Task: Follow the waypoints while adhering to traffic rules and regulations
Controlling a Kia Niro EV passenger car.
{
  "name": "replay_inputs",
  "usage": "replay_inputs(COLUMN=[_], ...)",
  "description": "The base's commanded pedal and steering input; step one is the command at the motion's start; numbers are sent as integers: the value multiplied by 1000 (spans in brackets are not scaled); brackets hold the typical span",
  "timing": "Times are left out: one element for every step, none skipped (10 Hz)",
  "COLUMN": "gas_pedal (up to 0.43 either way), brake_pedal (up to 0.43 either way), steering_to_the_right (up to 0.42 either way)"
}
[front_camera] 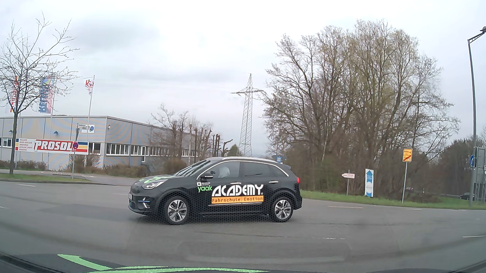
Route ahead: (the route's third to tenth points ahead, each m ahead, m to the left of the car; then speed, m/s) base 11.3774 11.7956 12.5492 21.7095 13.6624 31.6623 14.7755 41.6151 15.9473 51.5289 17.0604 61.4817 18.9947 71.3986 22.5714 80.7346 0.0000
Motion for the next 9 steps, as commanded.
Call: replay_inputs(gas_pedal=[0,0,0,0,0,0,0,0,0], brake_pedal=[311,311,311,311,311,311,311,311,311], steering_to_the_right=[-8,-8,-8,-8,-7,-7,-7,-7,-7])
